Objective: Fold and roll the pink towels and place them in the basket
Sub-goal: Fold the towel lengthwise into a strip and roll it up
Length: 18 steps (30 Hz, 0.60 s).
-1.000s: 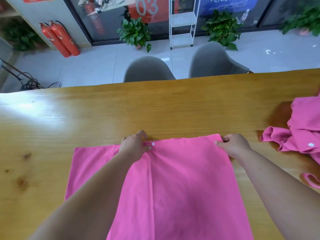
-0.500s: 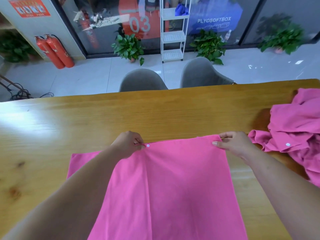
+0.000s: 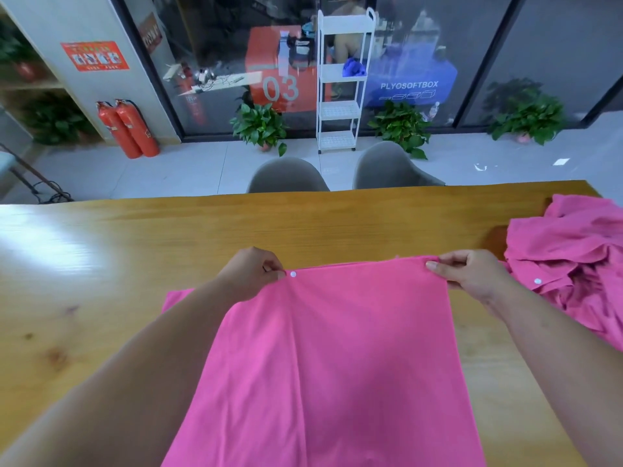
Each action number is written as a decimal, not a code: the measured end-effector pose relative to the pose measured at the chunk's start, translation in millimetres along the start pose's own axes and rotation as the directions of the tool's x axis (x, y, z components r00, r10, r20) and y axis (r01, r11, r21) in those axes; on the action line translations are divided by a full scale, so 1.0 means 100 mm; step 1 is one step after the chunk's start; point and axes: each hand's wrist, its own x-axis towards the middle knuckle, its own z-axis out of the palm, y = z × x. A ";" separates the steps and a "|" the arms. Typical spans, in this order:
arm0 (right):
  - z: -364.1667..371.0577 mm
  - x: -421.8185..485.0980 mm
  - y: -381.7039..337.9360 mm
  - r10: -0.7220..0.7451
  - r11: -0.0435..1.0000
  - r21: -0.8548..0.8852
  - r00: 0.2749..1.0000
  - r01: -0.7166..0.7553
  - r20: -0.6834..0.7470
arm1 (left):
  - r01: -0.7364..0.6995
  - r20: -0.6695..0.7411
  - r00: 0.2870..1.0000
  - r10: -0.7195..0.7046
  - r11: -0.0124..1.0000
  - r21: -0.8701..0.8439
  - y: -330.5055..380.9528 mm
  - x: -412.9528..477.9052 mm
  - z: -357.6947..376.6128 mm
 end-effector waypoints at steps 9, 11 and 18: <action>-0.15 -0.72 -0.78 -0.137 0.990 0.060 0.950 0.125 0.280 | -0.040 -0.092 0.995 0.036 0.998 -0.041 0.02 -0.22 -0.19; -0.21 -0.82 -0.90 -0.159 0.980 0.160 0.939 0.115 0.304 | -0.056 -0.114 0.992 0.049 0.997 -0.060 0.03 -0.24 -0.23; 0.03 -1.08 -1.09 -0.200 0.963 -0.132 0.951 0.236 0.237 | -0.094 -0.095 0.991 0.092 0.995 -0.021 0.16 -0.31 -0.29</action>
